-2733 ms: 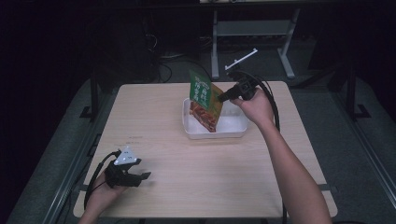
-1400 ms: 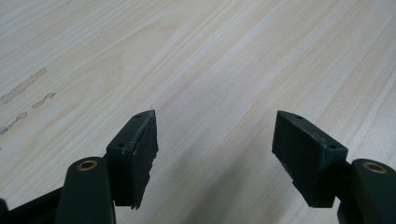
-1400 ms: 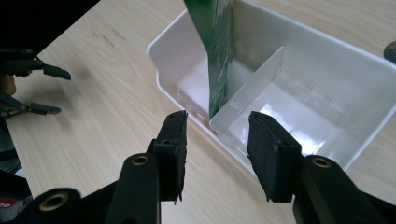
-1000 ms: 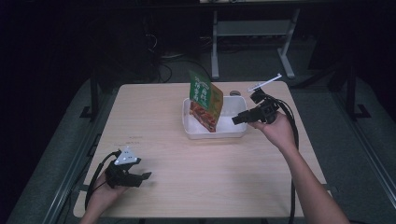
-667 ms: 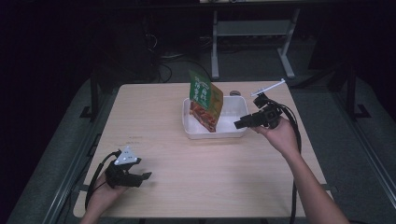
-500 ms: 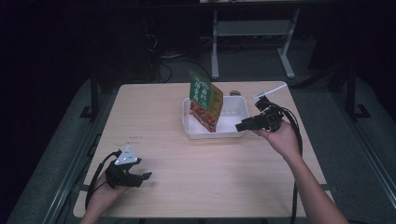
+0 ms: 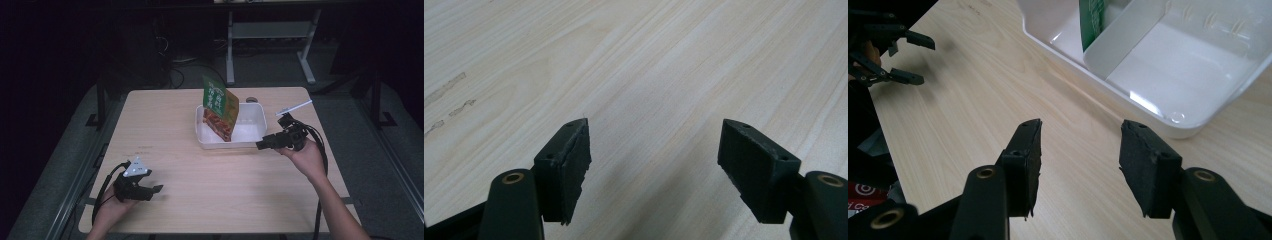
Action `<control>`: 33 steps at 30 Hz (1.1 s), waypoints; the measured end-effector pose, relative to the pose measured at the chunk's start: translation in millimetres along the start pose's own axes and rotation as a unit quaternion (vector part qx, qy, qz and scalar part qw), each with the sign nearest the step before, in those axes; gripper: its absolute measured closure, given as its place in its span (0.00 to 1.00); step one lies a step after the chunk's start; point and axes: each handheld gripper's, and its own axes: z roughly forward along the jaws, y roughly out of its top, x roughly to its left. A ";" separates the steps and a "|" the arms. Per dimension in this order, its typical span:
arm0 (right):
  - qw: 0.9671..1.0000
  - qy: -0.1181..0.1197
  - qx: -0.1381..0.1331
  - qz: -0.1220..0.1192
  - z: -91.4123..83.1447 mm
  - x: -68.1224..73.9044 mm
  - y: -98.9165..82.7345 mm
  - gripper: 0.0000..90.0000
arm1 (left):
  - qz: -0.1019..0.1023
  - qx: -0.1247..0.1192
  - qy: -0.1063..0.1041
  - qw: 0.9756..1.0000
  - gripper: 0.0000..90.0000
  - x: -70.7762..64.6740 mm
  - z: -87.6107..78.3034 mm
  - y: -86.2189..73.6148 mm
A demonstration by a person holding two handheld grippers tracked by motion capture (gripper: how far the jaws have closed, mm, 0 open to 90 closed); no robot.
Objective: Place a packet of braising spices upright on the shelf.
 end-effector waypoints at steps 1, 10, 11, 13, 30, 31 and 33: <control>1.000 0.001 -0.001 0.002 0.0 -0.4 -2.4 0.56 | 0.000 0.000 0.000 1.000 0.32 0.0 0.0 0.0; 1.000 0.007 -0.005 0.013 0.1 -3.5 -20.9 0.55 | -0.001 -0.001 -0.001 1.000 0.32 -0.3 0.5 0.0; 1.000 0.007 -0.005 0.013 0.1 -3.5 -20.9 0.55 | -0.001 0.000 -0.001 1.000 0.32 -0.3 0.6 0.0; 1.000 0.008 -0.005 0.013 -0.1 -3.9 -24.5 0.55 | -0.002 -0.001 -0.001 1.000 0.32 -0.4 0.7 0.0; 0.999 0.018 -0.016 0.028 -1.5 -9.1 -60.2 0.54 | -0.001 -0.002 -0.002 1.000 0.32 -0.8 0.4 0.3; 0.999 0.021 -0.018 0.031 -1.3 -9.5 -63.8 0.54 | -0.003 -0.003 -0.002 1.000 0.32 -0.7 0.4 0.3; 0.999 0.023 -0.019 0.031 -0.8 -9.7 -67.2 0.54 | -0.003 -0.003 -0.003 1.000 0.32 -0.4 0.4 0.2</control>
